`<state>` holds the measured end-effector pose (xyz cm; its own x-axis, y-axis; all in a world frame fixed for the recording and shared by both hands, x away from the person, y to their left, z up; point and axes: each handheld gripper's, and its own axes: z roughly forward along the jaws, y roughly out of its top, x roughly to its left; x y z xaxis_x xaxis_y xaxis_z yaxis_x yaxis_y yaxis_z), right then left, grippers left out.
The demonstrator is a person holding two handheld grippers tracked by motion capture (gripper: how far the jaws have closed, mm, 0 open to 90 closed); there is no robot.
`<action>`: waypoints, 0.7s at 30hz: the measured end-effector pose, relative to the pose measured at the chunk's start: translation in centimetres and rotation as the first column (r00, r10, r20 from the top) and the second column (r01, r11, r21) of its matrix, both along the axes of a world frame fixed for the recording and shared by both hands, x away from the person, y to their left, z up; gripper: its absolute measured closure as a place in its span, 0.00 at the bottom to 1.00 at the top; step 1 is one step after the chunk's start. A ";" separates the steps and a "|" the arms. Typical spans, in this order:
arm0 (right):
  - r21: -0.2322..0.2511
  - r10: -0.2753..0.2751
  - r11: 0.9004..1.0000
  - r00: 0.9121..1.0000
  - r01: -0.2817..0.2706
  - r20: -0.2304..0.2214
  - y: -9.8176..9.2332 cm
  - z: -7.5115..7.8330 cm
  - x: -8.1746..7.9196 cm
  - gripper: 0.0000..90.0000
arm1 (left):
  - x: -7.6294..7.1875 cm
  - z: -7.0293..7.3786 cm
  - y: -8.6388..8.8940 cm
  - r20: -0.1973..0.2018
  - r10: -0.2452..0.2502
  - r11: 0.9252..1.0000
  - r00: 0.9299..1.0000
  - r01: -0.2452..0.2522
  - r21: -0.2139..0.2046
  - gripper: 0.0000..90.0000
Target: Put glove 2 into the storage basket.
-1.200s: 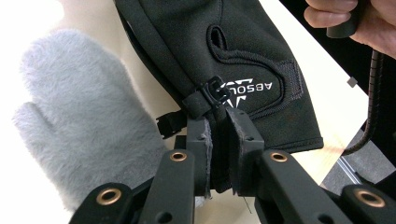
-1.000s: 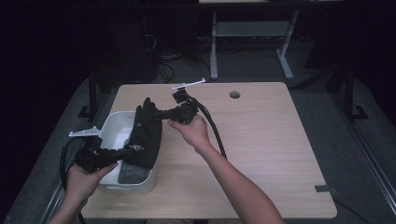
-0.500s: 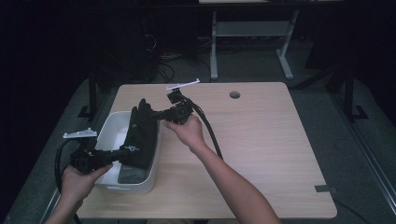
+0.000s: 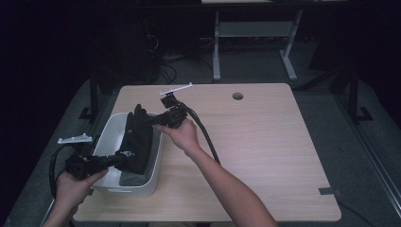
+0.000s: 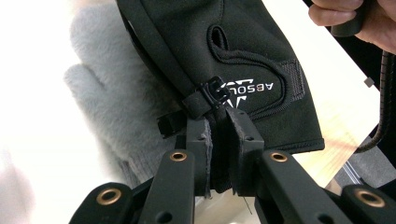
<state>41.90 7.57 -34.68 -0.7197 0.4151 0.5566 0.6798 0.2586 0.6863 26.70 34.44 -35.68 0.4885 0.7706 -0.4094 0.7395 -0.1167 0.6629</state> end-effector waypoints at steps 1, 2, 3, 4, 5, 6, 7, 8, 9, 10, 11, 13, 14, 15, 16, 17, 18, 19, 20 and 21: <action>-0.006 0.004 1.000 1.000 -0.004 -0.001 0.2 -0.2 0.1 0.88 | 0.0 -0.1 0.1 -0.001 0.000 1.000 1.000 0.000 0.000 0.89; -0.006 0.006 1.000 1.000 -0.006 -0.001 0.3 -0.3 0.1 0.88 | 0.0 -0.3 0.2 -0.007 0.000 1.000 1.000 0.000 -0.004 0.89; -0.010 0.008 1.000 1.000 -0.008 -0.003 0.4 -0.5 0.2 0.88 | 0.0 -0.4 0.4 -0.010 -0.001 1.000 1.000 0.001 -0.004 0.89; -0.013 0.009 1.000 1.000 -0.009 -0.008 0.6 -0.6 0.2 0.88 | 0.0 -0.6 0.4 -0.017 0.005 1.000 1.000 -0.006 -0.012 0.89; -0.016 0.010 1.000 1.000 -0.010 -0.009 0.7 -0.8 0.2 0.88 | 0.0 -0.7 0.5 -0.022 0.006 1.000 1.000 -0.006 -0.012 0.89; -0.018 0.012 1.000 1.000 -0.012 -0.013 0.7 -0.9 0.3 0.88 | 0.0 -0.9 0.6 -0.030 0.004 1.000 1.000 -0.004 -0.011 0.89; -0.023 0.014 1.000 1.000 -0.015 -0.017 0.9 -1.1 0.3 0.88 | 0.1 -1.0 0.6 -0.033 0.008 1.000 0.999 -0.008 -0.015 0.89; -0.031 0.016 0.999 1.000 -0.017 -0.019 0.9 -1.2 0.3 0.88 | 0.1 -1.2 0.6 -0.039 0.009 1.000 0.999 -0.009 -0.018 0.89; -0.032 0.014 0.999 1.000 -0.015 -0.025 1.1 -1.4 0.4 0.88 | 0.1 -1.3 0.7 -0.046 0.003 1.000 0.999 -0.004 -0.013 0.89; -0.038 0.016 0.999 1.000 -0.017 -0.023 1.2 -1.6 0.4 0.88 | 0.1 -1.4 0.7 -0.049 0.004 1.000 0.999 -0.005 -0.014 0.89; -0.043 0.014 0.999 1.000 -0.015 -0.028 1.3 -1.7 0.4 0.88 | 0.1 -1.5 0.8 -0.050 0.009 1.000 0.999 -0.009 -0.017 0.89; -0.048 0.019 0.999 0.999 -0.020 -0.028 1.5 -2.0 0.5 0.88 | 0.1 -1.8 0.9 -0.055 0.014 1.000 0.998 -0.015 -0.021 0.88; -0.051 0.018 0.998 0.999 -0.020 -0.031 1.6 -2.2 0.5 0.88 | 0.1 -1.9 0.9 -0.059 0.012 1.000 0.998 -0.013 -0.020 0.88; -0.053 0.018 0.998 0.999 -0.020 -0.035 1.7 -2.3 0.6 0.88 | 0.1 -2.0 1.0 -0.061 0.013 1.000 0.998 -0.014 -0.019 0.88; -0.056 0.019 0.998 0.999 -0.022 -0.040 1.8 -2.4 0.6 0.88 | 0.1 -2.1 1.0 -0.063 0.014 1.000 0.998 -0.015 -0.020 0.88; -0.060 0.022 0.998 0.999 -0.025 -0.042 1.9 -2.5 0.6 0.88 | 0.1 -2.2 1.1 -0.067 0.015 1.000 0.998 -0.016 -0.018 0.88; -0.064 0.027 0.998 0.999 -0.030 -0.047 2.0 -2.8 0.7 0.87 | 0.1 -2.3 1.2 -0.070 0.012 1.000 0.997 -0.013 -0.018 0.87; -0.063 0.028 0.998 0.998 -0.031 -0.048 2.1 -2.9 0.7 0.87 | 0.1 -2.5 1.2 -0.076 0.013 1.000 0.997 -0.015 -0.019 0.87; -0.070 0.027 0.997 0.998 -0.030 -0.049 2.2 -3.1 0.8 0.87 | 0.1 -2.5 1.3 -0.080 0.010 1.000 0.997 -0.011 -0.015 0.86; -0.072 0.029 0.997 0.998 -0.033 -0.053 2.2 -3.2 0.8 0.87 | 0.1 -2.7 1.3 -0.085 0.015 1.000 0.996 -0.017 -0.018 0.85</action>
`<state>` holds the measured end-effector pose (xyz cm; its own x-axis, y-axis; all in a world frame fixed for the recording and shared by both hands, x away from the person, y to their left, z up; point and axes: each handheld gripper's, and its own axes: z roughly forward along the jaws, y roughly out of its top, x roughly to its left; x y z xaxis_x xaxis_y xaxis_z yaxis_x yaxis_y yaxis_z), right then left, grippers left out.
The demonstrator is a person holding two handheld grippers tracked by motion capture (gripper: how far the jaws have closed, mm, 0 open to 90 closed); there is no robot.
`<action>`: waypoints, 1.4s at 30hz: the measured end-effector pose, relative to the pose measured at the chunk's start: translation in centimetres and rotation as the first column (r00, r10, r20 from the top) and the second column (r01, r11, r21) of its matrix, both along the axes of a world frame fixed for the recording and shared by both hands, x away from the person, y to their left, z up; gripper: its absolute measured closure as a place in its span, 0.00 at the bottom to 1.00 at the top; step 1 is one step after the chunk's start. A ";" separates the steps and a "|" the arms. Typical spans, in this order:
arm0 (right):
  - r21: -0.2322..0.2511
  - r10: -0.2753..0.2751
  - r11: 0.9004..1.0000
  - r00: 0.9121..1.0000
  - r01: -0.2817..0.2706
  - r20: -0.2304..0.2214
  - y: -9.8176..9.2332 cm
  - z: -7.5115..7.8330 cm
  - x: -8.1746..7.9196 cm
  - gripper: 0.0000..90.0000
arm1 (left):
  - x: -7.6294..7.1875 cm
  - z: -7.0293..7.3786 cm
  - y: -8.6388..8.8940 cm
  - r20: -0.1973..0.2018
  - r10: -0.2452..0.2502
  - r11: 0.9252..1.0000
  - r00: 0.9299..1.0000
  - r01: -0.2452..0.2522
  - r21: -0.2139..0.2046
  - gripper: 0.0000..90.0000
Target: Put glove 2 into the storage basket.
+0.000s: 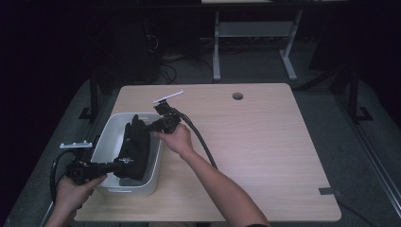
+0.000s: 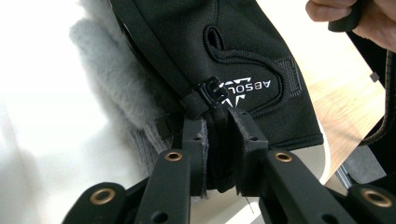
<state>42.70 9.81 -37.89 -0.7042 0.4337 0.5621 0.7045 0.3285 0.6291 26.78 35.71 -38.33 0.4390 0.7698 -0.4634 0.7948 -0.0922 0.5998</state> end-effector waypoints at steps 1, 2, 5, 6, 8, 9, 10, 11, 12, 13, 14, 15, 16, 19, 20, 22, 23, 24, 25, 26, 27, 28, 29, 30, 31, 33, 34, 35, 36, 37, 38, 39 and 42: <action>-0.005 0.003 1.000 1.000 -0.003 0.001 0.1 -0.1 0.0 0.87 | 0.0 -0.1 0.0 -0.003 -0.006 1.000 1.000 0.006 0.003 0.84; -0.012 0.006 1.000 1.000 -0.006 0.003 0.1 -0.3 0.1 0.86 | 0.0 -0.2 0.0 -0.002 -0.004 1.000 1.000 0.004 0.003 0.84; -0.020 -0.001 1.000 1.000 0.001 -0.006 0.2 -0.6 0.2 0.85 | 0.0 -0.2 0.1 -0.006 -0.004 1.000 1.000 0.004 0.000 0.81; -0.020 -0.005 1.000 1.000 0.005 -0.007 0.2 -0.6 0.2 0.85 | 0.0 -0.2 0.1 -0.007 -0.002 1.000 1.000 0.002 0.001 0.80; -0.021 -0.003 1.000 1.000 0.003 -0.004 0.1 -0.7 0.3 0.83 | 0.0 -0.1 0.2 -0.011 0.007 1.000 1.000 -0.007 -0.001 0.77; -0.025 -0.006 1.000 1.000 0.006 -0.004 0.1 -0.7 0.3 0.82 | 0.1 -0.1 0.3 -0.010 0.007 1.000 1.000 -0.007 -0.001 0.76; -0.024 -0.008 1.000 1.000 0.008 -0.003 0.1 -0.7 0.3 0.82 | 0.1 -0.1 0.4 -0.006 0.008 1.000 1.000 -0.008 -0.001 0.76; -0.027 -0.007 1.000 1.000 0.007 0.000 0.0 -0.7 0.4 0.81 | 0.0 0.0 0.4 -0.002 0.011 1.000 1.000 -0.011 -0.002 0.75; -0.032 -0.008 0.999 1.000 0.008 0.002 0.0 -0.7 0.4 0.81 | 0.0 0.0 0.5 -0.003 0.012 1.000 1.000 -0.012 0.000 0.73; -0.031 -0.012 0.999 1.000 0.012 0.001 0.0 -0.7 0.4 0.80 | 0.0 0.0 0.5 -0.001 0.011 1.000 1.000 -0.011 0.003 0.73; -0.025 -0.013 1.000 1.000 0.013 0.002 0.0 -0.7 0.4 0.79 | 0.0 0.0 0.6 0.001 0.014 1.000 1.000 -0.014 0.001 0.71; -0.030 -0.015 0.999 1.000 0.015 0.006 -0.1 -0.7 0.5 0.77 | 0.0 0.0 0.6 -0.001 0.016 1.000 1.000 -0.016 -0.001 0.69; -0.027 -0.021 0.999 1.000 0.021 0.002 -0.1 -0.6 0.5 0.76 | 0.0 0.1 0.6 0.001 0.014 1.000 1.000 -0.014 0.002 0.68; -0.027 -0.021 0.999 1.000 0.021 0.004 -0.4 -0.4 0.6 0.74 | 0.0 0.2 0.7 0.001 0.024 1.000 1.000 -0.024 -0.005 0.66; -0.023 -0.022 0.999 1.000 0.023 0.004 -0.5 -0.3 0.6 0.74 | 0.0 0.3 0.8 0.005 0.032 0.999 0.999 -0.032 -0.003 0.66; -0.027 -0.020 0.999 1.000 0.020 0.011 -0.7 -0.2 0.6 0.74 | 0.1 0.4 1.0 0.008 0.033 0.999 0.999 -0.033 0.000 0.66; -0.026 -0.017 1.000 1.000 0.017 0.013 -0.9 -0.1 0.6 0.73 | 0.1 0.5 1.1 0.007 0.033 0.999 0.999 -0.033 0.003 0.66; -0.024 -0.021 0.999 1.000 0.021 0.013 -1.0 0.0 0.6 0.73 | 0.1 0.5 1.2 0.012 0.036 0.999 0.999 -0.036 0.008 0.66; -0.026 -0.021 0.999 1.000 0.022 0.019 -1.1 0.1 0.6 0.73 | 0.1 0.6 1.2 0.013 0.034 0.999 0.999 -0.034 0.010 0.66; -0.024 -0.021 0.999 1.000 0.021 0.021 -1.2 0.2 0.6 0.73 | 0.1 0.6 1.2 0.014 0.039 0.999 0.999 -0.039 0.006 0.66; -0.020 -0.024 1.000 1.000 0.024 0.017 -1.3 0.3 0.6 0.73 | 0.1 0.7 1.2 0.016 0.039 0.999 0.999 -0.039 0.011 0.66; -0.018 -0.025 0.999 0.999 0.026 0.022 -1.4 0.4 0.6 0.73 | 0.1 0.8 1.2 0.020 0.037 0.999 0.999 -0.037 0.011 0.66; -0.016 -0.025 1.000 0.999 0.025 0.025 -1.6 0.5 0.5 0.73 | 0.1 0.9 1.1 0.025 0.041 0.999 0.999 -0.041 0.006 0.66; -0.011 -0.027 1.000 0.999 0.027 0.019 -1.6 0.6 0.5 0.72 | 0.2 1.0 1.1 0.026 0.038 0.999 0.999 -0.039 0.009 0.66; -0.008 -0.027 1.000 0.999 0.027 0.021 -1.7 0.6 0.5 0.72 | 0.2 1.1 1.0 0.027 0.037 0.999 0.999 -0.037 0.007 0.66; 0.001 -0.028 1.000 0.999 0.028 0.016 -2.0 0.8 0.5 0.71 | 0.2 1.4 0.9 0.039 0.033 0.999 0.999 -0.033 -0.001 0.66; 0.001 -0.027 1.000 0.999 0.027 0.021 -2.1 0.8 0.5 0.71 | 0.3 1.5 0.8 0.041 0.028 1.000 0.999 -0.028 -0.001 0.66; 0.005 -0.027 1.000 0.999 0.027 0.026 -2.3 0.9 0.4 0.70 | 0.2 1.7 0.7 0.042 0.028 1.000 0.999 -0.028 -0.004 0.66; 0.005 -0.031 1.000 0.999 0.031 0.023 -2.4 1.0 0.4 0.70 | 0.2 1.8 0.6 0.048 0.028 1.000 0.998 -0.028 -0.007 0.66; 0.008 -0.032 0.999 0.999 0.032 0.023 -2.6 1.1 0.4 0.69 | 0.3 1.9 0.6 0.054 0.025 1.000 0.998 -0.025 -0.009 0.66; 0.010 -0.034 0.999 0.999 0.034 0.026 -2.7 1.2 0.3 0.68 | 0.3 2.0 0.5 0.054 0.021 1.000 0.998 -0.020 -0.010 0.66; 0.012 -0.035 0.999 0.999 0.035 0.025 -2.9 1.3 0.3 0.67 | 0.2 2.2 0.4 0.057 0.023 1.000 0.998 -0.022 -0.015 0.66; 0.023 -0.038 0.999 0.999 0.037 0.034 -3.5 1.5 0.2 0.65 | 0.2 2.5 0.0 0.067 0.018 1.000 0.998 -0.017 -0.025 0.66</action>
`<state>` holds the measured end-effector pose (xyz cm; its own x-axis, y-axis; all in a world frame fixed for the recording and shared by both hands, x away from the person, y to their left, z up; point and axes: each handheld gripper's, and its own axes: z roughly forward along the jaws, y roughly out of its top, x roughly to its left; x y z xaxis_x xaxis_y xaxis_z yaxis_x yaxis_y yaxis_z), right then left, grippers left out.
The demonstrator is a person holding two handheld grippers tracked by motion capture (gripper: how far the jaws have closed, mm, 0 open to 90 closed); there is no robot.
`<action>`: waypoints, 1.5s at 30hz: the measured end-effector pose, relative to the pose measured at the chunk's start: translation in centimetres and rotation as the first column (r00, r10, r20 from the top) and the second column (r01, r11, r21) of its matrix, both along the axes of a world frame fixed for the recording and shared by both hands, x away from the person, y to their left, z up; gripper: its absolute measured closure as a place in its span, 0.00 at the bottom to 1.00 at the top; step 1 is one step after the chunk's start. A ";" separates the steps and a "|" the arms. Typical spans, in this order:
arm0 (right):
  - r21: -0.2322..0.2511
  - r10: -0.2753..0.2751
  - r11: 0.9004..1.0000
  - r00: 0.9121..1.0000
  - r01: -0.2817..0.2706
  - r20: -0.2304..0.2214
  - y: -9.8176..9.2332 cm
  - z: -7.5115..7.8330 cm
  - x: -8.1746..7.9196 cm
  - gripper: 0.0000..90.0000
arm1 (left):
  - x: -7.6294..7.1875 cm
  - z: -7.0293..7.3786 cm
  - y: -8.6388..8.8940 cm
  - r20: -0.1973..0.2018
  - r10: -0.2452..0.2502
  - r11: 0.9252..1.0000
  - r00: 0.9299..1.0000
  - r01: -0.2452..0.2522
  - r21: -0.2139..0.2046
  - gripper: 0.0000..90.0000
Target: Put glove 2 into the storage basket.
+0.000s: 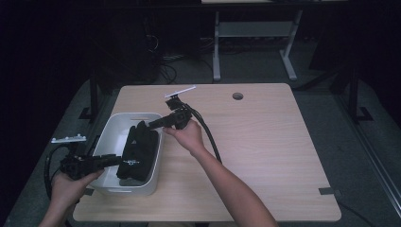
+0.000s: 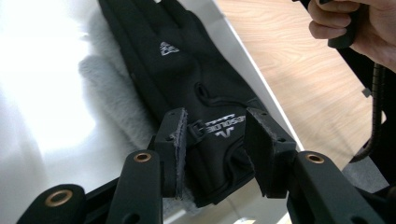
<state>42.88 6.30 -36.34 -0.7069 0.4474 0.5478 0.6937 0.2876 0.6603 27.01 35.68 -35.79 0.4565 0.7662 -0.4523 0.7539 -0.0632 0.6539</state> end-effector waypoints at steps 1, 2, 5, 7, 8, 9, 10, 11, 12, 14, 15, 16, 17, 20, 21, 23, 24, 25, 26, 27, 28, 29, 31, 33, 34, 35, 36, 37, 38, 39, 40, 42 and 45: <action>0.006 -0.001 1.000 1.000 0.001 -0.003 -0.2 0.1 0.0 0.64 | 0.0 0.1 -0.2 0.000 -0.006 1.000 1.000 0.006 0.001 0.66; 0.012 -0.001 1.000 1.000 0.001 0.001 -0.4 0.2 0.0 0.63 | 0.1 0.2 -0.3 0.003 -0.010 1.000 1.000 0.010 0.001 0.65; 0.018 -0.007 1.000 1.000 0.007 0.005 -1.1 0.3 0.0 0.61 | 0.2 0.6 -0.8 0.009 -0.021 1.000 1.000 0.021 -0.004 0.64; 0.022 -0.012 1.000 1.000 0.012 0.002 -1.5 0.5 0.0 0.60 | 0.3 0.9 -1.1 0.012 -0.031 1.000 0.999 0.031 -0.008 0.64; 0.023 -0.013 1.000 1.000 0.013 0.007 -1.8 0.6 0.0 0.60 | 0.4 1.0 -1.3 0.014 -0.037 0.999 0.999 0.037 -0.005 0.63; 0.026 -0.017 1.000 1.000 0.016 0.010 -2.0 0.7 0.0 0.59 | 0.4 1.1 -1.6 0.019 -0.041 0.999 0.999 0.042 -0.007 0.63; 0.027 -0.018 0.999 1.000 0.018 0.011 -2.2 0.8 -0.1 0.59 | 0.5 1.2 -1.8 0.021 -0.047 0.999 0.999 0.048 -0.008 0.63; 0.031 -0.022 0.999 1.000 0.022 0.012 -2.4 0.9 -0.1 0.58 | 0.5 1.2 -1.9 0.023 -0.049 0.999 0.999 0.050 -0.009 0.62; 0.032 -0.023 0.999 1.000 0.022 0.014 -2.6 1.0 -0.1 0.58 | 0.6 1.3 -2.2 0.027 -0.053 0.998 0.998 0.053 -0.014 0.62; 0.033 -0.029 0.999 0.999 0.028 0.017 -3.1 1.2 -0.1 0.57 | 0.6 1.4 -2.5 0.028 -0.058 0.998 0.998 0.058 -0.013 0.61; 0.035 -0.032 0.999 0.999 0.031 0.013 -3.3 1.3 -0.2 0.57 | 0.6 1.5 -2.7 0.028 -0.064 0.998 0.998 0.064 -0.014 0.61; 0.035 -0.032 0.999 0.999 0.031 0.021 -3.5 1.3 -0.2 0.57 | 0.7 1.5 -2.8 0.031 -0.067 0.998 0.997 0.068 -0.016 0.61; 0.037 -0.036 0.999 0.999 0.036 0.019 -3.7 1.4 -0.2 0.57 | 0.7 1.6 -2.9 0.031 -0.068 0.997 0.997 0.069 -0.018 0.60; 0.035 -0.042 0.999 0.999 0.041 0.026 -4.3 1.6 -0.2 0.56 | 0.8 1.7 -3.4 0.035 -0.077 0.997 0.996 0.078 -0.018 0.59; 0.038 -0.045 0.998 0.999 0.044 0.027 -4.5 1.7 -0.2 0.55 | 0.8 1.8 -3.6 0.033 -0.080 0.997 0.996 0.081 -0.016 0.59; 0.039 -0.047 0.998 0.998 0.046 0.031 -5.0 1.9 -0.2 0.55 | 0.9 1.9 -3.9 0.037 -0.084 0.996 0.996 0.085 -0.022 0.59; 0.040 -0.050 0.998 0.998 0.048 0.032 -5.2 2.0 -0.3 0.54 | 0.9 2.0 -4.1 0.039 -0.085 0.996 0.996 0.086 -0.022 0.58; 0.040 -0.053 0.998 0.998 0.052 0.031 -5.4 2.1 -0.3 0.54 | 1.0 2.0 -4.3 0.039 -0.089 0.996 0.995 0.090 -0.020 0.57; 0.045 -0.057 0.997 0.998 0.056 0.034 -5.6 2.1 -0.4 0.53 | 1.0 2.0 -4.5 0.041 -0.087 0.996 0.995 0.088 -0.021 0.57; 0.041 -0.058 0.998 0.998 0.057 0.039 -5.8 2.2 -0.4 0.52 | 1.0 2.1 -4.8 0.038 -0.088 0.996 0.995 0.089 -0.022 0.55; 0.043 -0.063 0.997 0.997 0.061 0.039 -6.1 2.2 -0.4 0.51 | 1.1 2.1 -4.9 0.040 -0.095 0.995 0.995 0.096 -0.020 0.55; 0.044 -0.067 0.997 0.997 0.066 0.039 -6.3 2.3 -0.5 0.50 | 1.1 2.1 -5.2 0.041 -0.096 0.995 0.995 0.097 -0.020 0.55; 0.044 -0.078 0.996 0.996 0.076 0.043 -6.8 2.4 -0.5 0.49 | 1.2 2.2 -5.5 0.041 -0.101 0.994 0.994 0.102 -0.023 0.54; 0.047 -0.083 0.996 0.996 0.081 0.045 -7.4 2.4 -0.6 0.48 | 1.2 2.3 -5.8 0.044 -0.105 0.994 0.994 0.106 -0.025 0.53; 0.047 -0.086 0.995 0.995 0.084 0.047 -7.6 2.5 -0.6 0.48 | 1.2 2.3 -6.0 0.045 -0.109 0.994 0.993 0.110 -0.024 0.53; 0.047 -0.094 0.995 0.995 0.091 0.046 -7.9 2.5 -0.6 0.47 | 1.3 2.3 -6.1 0.043 -0.110 0.993 0.993 0.111 -0.026 0.53; 0.047 -0.095 0.995 0.994 0.093 0.048 -8.1 2.5 -0.6 0.47 | 1.3 2.4 -6.4 0.046 -0.114 0.993 0.992 0.115 -0.025 0.52; 0.050 -0.100 0.994 0.994 0.098 0.046 -8.4 2.5 -0.7 0.46 | 1.4 2.3 -6.6 0.049 -0.115 0.993 0.992 0.116 -0.024 0.51; 0.049 -0.103 0.994 0.994 0.101 0.044 -8.7 2.5 -0.7 0.46 | 1.4 2.3 -6.8 0.048 -0.119 0.992 0.992 0.120 -0.024 0.51; 0.049 -0.106 0.993 0.993 0.104 0.045 -8.9 2.5 -0.7 0.45 | 1.5 2.3 -7.1 0.049 -0.121 0.992 0.991 0.122 -0.024 0.50; 0.048 -0.107 0.993 0.993 0.105 0.048 -9.1 2.5 -0.8 0.45 | 1.5 2.3 -7.3 0.048 -0.128 0.991 0.991 0.129 -0.019 0.50; 0.051 -0.117 0.992 0.992 0.114 0.046 -9.6 2.5 -0.8 0.45 | 1.6 2.3 -7.8 0.048 -0.134 0.991 0.990 0.135 -0.021 0.49; 0.046 -0.125 0.991 0.991 0.123 0.043 -10.3 2.5 -0.9 0.44 | 1.7 2.3 -8.4 0.052 -0.146 0.989 0.988 0.147 -0.016 0.47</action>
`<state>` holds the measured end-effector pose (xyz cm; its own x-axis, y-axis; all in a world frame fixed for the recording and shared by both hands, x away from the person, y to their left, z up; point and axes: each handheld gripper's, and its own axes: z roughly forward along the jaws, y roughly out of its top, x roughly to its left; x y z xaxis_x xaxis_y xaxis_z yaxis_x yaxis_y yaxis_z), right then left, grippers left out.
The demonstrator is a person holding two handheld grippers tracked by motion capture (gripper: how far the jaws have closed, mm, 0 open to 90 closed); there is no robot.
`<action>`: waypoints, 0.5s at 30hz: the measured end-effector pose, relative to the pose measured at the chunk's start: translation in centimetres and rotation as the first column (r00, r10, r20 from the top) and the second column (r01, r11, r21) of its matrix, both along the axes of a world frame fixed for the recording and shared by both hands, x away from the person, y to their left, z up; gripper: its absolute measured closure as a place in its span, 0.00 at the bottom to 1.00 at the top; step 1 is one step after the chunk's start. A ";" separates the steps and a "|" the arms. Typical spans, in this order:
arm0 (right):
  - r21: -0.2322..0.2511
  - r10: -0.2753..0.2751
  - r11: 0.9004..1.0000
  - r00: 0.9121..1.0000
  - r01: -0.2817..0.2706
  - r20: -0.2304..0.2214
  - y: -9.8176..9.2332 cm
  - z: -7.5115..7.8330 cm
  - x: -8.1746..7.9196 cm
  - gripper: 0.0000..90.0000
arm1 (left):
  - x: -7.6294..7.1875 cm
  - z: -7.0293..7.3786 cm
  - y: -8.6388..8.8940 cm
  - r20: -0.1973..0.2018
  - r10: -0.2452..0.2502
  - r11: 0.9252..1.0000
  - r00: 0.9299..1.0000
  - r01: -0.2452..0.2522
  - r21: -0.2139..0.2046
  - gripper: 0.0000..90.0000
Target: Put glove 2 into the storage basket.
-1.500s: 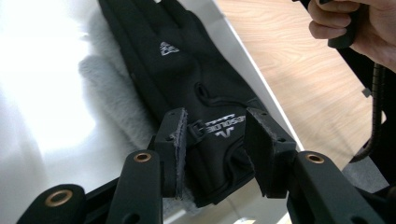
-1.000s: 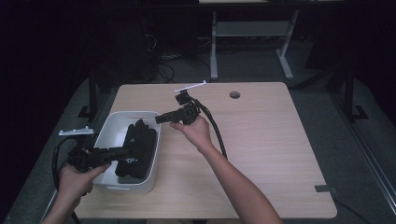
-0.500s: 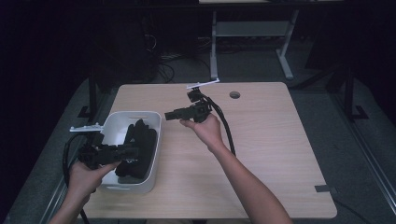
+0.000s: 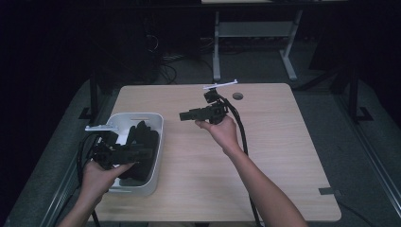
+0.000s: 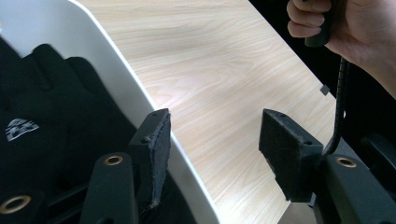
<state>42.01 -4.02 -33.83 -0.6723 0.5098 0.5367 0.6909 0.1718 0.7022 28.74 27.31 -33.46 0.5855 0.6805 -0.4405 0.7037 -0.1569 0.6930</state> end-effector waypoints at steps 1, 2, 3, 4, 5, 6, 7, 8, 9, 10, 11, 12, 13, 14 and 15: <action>-0.001 0.000 1.000 1.000 0.000 0.002 -0.2 0.0 0.0 0.44 | 0.0 0.0 -0.3 -0.001 -0.003 1.000 1.000 0.003 -0.003 0.47; 0.000 -0.005 1.000 1.000 0.005 0.002 -0.5 0.1 -0.1 0.44 | 0.1 0.0 -0.5 -0.001 -0.006 1.000 1.000 0.006 -0.002 0.46; 0.000 -0.006 1.000 1.000 0.006 0.004 -0.7 0.1 -0.1 0.44 | 0.1 0.0 -0.7 0.001 -0.009 1.000 1.000 0.009 -0.003 0.46; 0.000 -0.007 1.000 1.000 0.007 0.005 -0.9 0.2 -0.1 0.44 | 0.1 0.0 -0.9 0.000 -0.015 1.000 1.000 0.015 -0.001 0.46; 0.003 -0.011 1.000 1.000 0.011 0.005 -1.1 0.2 -0.2 0.44 | 0.1 0.0 -1.1 0.001 -0.020 1.000 1.000 0.020 0.001 0.46; 0.004 -0.011 1.000 1.000 0.011 0.008 -1.3 0.2 -0.2 0.44 | 0.1 0.1 -1.4 0.000 -0.021 1.000 1.000 0.021 0.001 0.45; 0.005 -0.014 1.000 1.000 0.014 0.007 -1.5 0.3 -0.2 0.44 | 0.1 0.0 -1.6 0.001 -0.029 1.000 1.000 0.029 0.001 0.45; 0.007 -0.019 1.000 1.000 0.018 0.008 -1.8 0.3 -0.3 0.44 | 0.1 0.1 -1.8 0.002 -0.033 0.999 0.999 0.033 0.004 0.45; 0.005 -0.019 1.000 1.000 0.019 0.014 -2.0 0.2 -0.3 0.43 | 0.1 0.1 -2.0 0.004 -0.032 0.999 0.999 0.032 0.004 0.44; 0.006 -0.021 1.000 1.000 0.021 0.011 -2.2 0.3 -0.4 0.43 | 0.1 0.0 -2.2 0.004 -0.035 0.999 0.999 0.035 0.002 0.44; 0.005 -0.024 1.000 1.000 0.024 0.010 -2.4 0.2 -0.4 0.43 | 0.1 0.1 -2.4 0.003 -0.041 0.999 0.999 0.041 0.005 0.43; 0.007 -0.028 1.000 1.000 0.028 0.008 -2.7 0.2 -0.5 0.42 | 0.0 0.1 -2.6 0.003 -0.041 0.999 0.999 0.041 0.001 0.43; 0.008 -0.031 0.999 0.999 0.031 0.009 -2.9 0.2 -0.6 0.42 | 0.0 0.1 -2.9 0.006 -0.047 0.999 0.999 0.047 0.002 0.43; 0.010 -0.034 0.999 0.999 0.034 0.008 -3.3 0.2 -0.6 0.41 | 0.0 0.1 -3.1 0.006 -0.047 0.999 0.999 0.047 0.000 0.42; 0.014 -0.039 0.999 0.999 0.039 0.007 -3.5 0.2 -0.7 0.41 | 0.0 0.2 -3.2 0.009 -0.053 0.999 0.999 0.053 -0.001 0.42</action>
